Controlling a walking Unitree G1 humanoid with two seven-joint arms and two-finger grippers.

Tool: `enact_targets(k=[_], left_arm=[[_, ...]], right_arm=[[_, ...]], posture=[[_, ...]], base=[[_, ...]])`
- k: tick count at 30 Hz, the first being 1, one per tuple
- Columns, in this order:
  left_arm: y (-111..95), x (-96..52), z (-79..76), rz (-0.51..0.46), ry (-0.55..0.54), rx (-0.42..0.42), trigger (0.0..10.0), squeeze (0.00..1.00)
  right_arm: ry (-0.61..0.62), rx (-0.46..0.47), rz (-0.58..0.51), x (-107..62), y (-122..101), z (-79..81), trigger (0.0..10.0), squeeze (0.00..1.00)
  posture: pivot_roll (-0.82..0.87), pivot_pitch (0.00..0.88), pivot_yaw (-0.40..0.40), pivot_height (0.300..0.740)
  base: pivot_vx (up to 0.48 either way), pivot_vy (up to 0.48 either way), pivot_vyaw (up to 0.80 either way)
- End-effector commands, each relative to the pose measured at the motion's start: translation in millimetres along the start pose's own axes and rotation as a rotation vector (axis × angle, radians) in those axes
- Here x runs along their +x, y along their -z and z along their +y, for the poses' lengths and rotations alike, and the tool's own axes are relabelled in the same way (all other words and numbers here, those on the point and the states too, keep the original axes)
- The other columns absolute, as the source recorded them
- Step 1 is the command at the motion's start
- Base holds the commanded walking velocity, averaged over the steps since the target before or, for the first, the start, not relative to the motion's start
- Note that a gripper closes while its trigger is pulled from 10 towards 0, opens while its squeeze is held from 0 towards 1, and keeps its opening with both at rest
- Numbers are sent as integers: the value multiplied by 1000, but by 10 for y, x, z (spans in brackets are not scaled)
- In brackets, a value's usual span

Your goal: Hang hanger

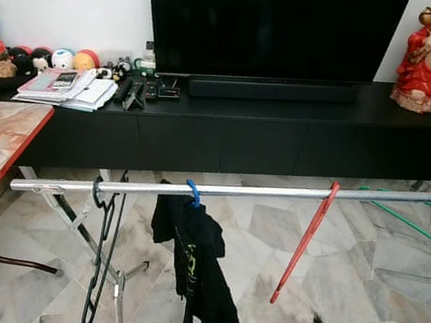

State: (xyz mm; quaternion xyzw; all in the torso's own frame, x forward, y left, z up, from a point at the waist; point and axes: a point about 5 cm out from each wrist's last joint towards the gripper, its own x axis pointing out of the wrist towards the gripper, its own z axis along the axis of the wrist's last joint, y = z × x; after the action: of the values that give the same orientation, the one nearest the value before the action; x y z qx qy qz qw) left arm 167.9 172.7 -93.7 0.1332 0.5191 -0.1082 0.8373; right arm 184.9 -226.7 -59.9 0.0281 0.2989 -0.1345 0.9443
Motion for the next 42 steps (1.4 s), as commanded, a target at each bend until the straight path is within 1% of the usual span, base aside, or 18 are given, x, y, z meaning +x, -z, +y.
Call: enact_targets(k=[1, 5, 6, 7, 8, 14, 16, 17, 21, 23, 28, 32, 40, 41, 42], left_arm=[[17, -1, 14, 11, -9, -10, 10000, 0], [5, -1, 21, 9, -16, -24, 10000, 0], [5, -1, 21, 9, -16, -24, 10000, 0], [1, 0, 24, 10, -17, -25, 10000, 0], [0, -1, 28, 11, -18, -27, 10000, 0], [-10, -1, 46, 10, -25, -35, 10000, 0], [-16, -1, 44, 8, -25, -37, 10000, 0], [-17, -1, 45, 6, -25, -38, 10000, 0], [-17, -1, 53, 10, -25, -27, 10000, 0], [-21, -2, 59, 10, -26, -24, 10000, 0], [-27, -1, 60, 8, -26, -26, 10000, 0], [-27, -1, 58, 8, -24, -24, 10000, 0], [-28, 0, 52, 7, -22, -25, 10000, 0], [-28, 0, 51, 8, -21, -25, 10000, 0], [-28, 0, 51, 8, -21, -25, 10000, 0]], right_arm=[[-9, -43, 83, -12, 111, 3, 10000, 0], [-27, -72, 212, -76, 313, -16, 10000, 0], [-27, -72, 212, -76, 313, -16, 10000, 0], [-30, -92, 258, -101, 383, -23, 10000, 0], [-37, -101, 277, -111, 410, -18, 10000, 0], [-55, -117, 328, -130, 478, 2, 10000, 0], [-68, -151, 364, -174, 551, -32, 10000, 0], [-70, -152, 375, -195, 581, -45, 10000, 0], [-79, -150, 402, -252, 661, -67, 10000, 0], [-94, -171, 419, -293, 716, -76, 10000, 0], [-94, -169, 427, -318, 742, -121, 10000, 0], [-110, -170, 419, -302, 726, -71, 10000, 0], [-114, -187, 421, -289, 714, -57, 10000, 0], [-116, -190, 421, -270, 698, -9, 10000, 0], [-116, -190, 421, -270, 698, -9, 10000, 0]], posture=[[-62, 0, 51, 740], [-55, 0, 52, 740], [-55, 0, 52, 740], [-51, 0, 54, 740], [-48, 0, 57, 740], [-54, 6, 65, 740], [-51, 15, 67, 740], [-50, 15, 68, 740], [-54, 16, 75, 740], [-54, 20, 74, 740], [-53, 19, 76, 740], [-55, 18, 75, 740], [-58, 16, 74, 740], [-63, 14, 75, 740], [-63, 14, 75, 740]], base=[[0, 0, 0], [0, 0, 0], [0, 0, 0], [0, 0, 0], [0, 0, 0], [0, 0, 0], [0, 0, 0], [0, 0, 0], [0, 0, 0], [0, 0, 0], [0, 0, 0], [0, 0, 0], [0, 0, 0], [-296, 0, 0], [-296, 0, 0]])
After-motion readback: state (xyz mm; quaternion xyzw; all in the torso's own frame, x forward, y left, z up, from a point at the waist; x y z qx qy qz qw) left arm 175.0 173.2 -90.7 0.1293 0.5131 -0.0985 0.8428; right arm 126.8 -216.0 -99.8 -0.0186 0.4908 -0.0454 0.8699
